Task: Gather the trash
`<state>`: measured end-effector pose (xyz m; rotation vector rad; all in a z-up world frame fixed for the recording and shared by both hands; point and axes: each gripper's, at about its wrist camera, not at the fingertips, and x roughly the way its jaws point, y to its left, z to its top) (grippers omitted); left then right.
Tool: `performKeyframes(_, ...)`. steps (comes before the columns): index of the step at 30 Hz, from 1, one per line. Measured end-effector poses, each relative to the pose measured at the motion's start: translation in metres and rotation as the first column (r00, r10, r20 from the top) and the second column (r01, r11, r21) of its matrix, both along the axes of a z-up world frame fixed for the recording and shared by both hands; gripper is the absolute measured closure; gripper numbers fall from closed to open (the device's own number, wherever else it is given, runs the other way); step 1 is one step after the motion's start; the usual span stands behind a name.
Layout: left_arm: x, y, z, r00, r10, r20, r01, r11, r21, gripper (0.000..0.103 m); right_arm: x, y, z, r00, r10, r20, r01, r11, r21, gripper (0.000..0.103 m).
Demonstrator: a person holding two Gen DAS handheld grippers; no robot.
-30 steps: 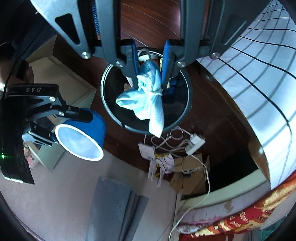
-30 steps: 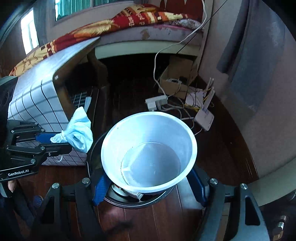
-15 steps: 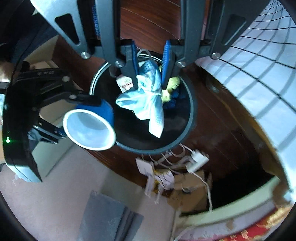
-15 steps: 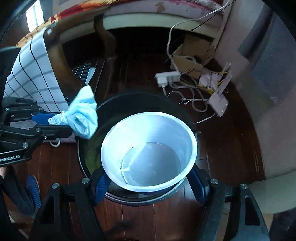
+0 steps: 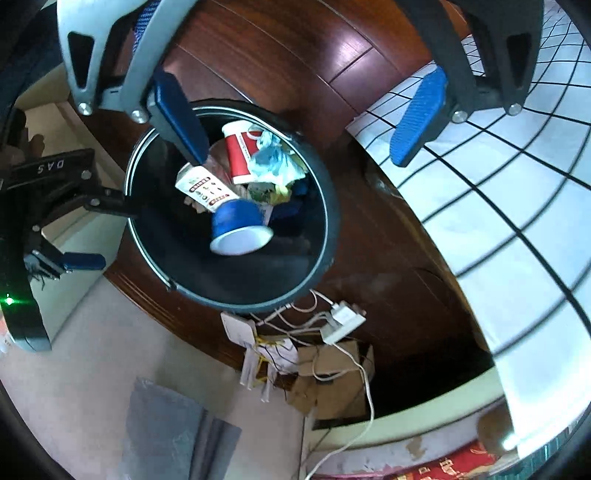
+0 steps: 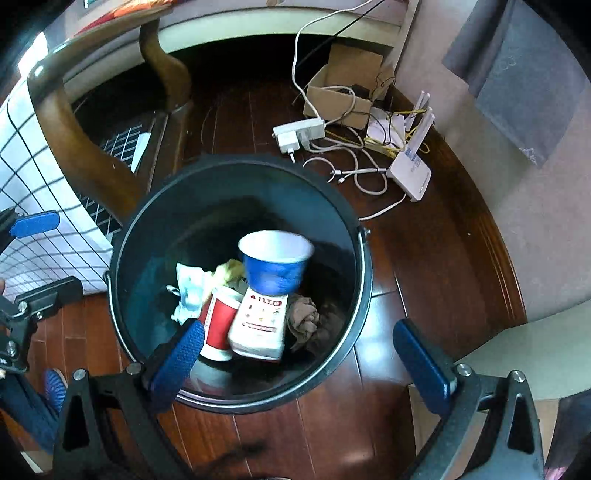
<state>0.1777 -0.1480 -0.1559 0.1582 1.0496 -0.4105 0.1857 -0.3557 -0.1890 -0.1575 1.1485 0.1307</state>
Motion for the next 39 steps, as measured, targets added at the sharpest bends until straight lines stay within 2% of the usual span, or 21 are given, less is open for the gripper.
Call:
performKeyframes(2,-0.001,0.000,0.006,1.000,0.003,0.029,-0.004,1.000,0.010,0.000,0.000,0.003,0.005,1.000,-0.003,0.016,0.003,1.000,0.013,0.000)
performKeyframes(8,-0.009,0.011,0.024,0.998,0.036,0.051,-0.036,0.999,-0.007,0.000,-0.004,0.016,0.025,0.998,0.011,0.062,-0.012,1.000,0.021,0.000)
performKeyframes(12,-0.019,0.022,0.045,0.993,0.064,0.098,-0.064,0.998,-0.008,0.000,-0.013,0.023,0.045,0.995,0.020,0.097,-0.023,0.999,0.035,0.000)
performKeyframes(22,-0.054,0.051,0.099,0.974,0.120,0.194,-0.117,0.993,-0.029,0.000,-0.051,0.049,0.115,0.976,0.042,0.212,-0.053,0.998,0.047,0.000)
performKeyframes(28,-0.084,0.068,0.130,0.962,0.145,0.233,-0.150,0.989,0.001,0.000,-0.082,0.067,0.159,0.964,0.031,0.263,-0.046,0.998,0.050,0.000)
performKeyframes(31,-0.105,0.078,0.149,0.950,0.162,0.268,-0.167,0.986,-0.004,0.000,-0.106,0.073,0.186,0.954,0.008,0.300,-0.030,0.997,0.068,0.000)
performKeyframes(39,-0.156,0.089,0.194,0.908,0.186,0.374,-0.196,0.981,-0.013,0.000,-0.160,0.088,0.230,0.929,-0.017,0.370,-0.023,0.994,0.105,0.000)
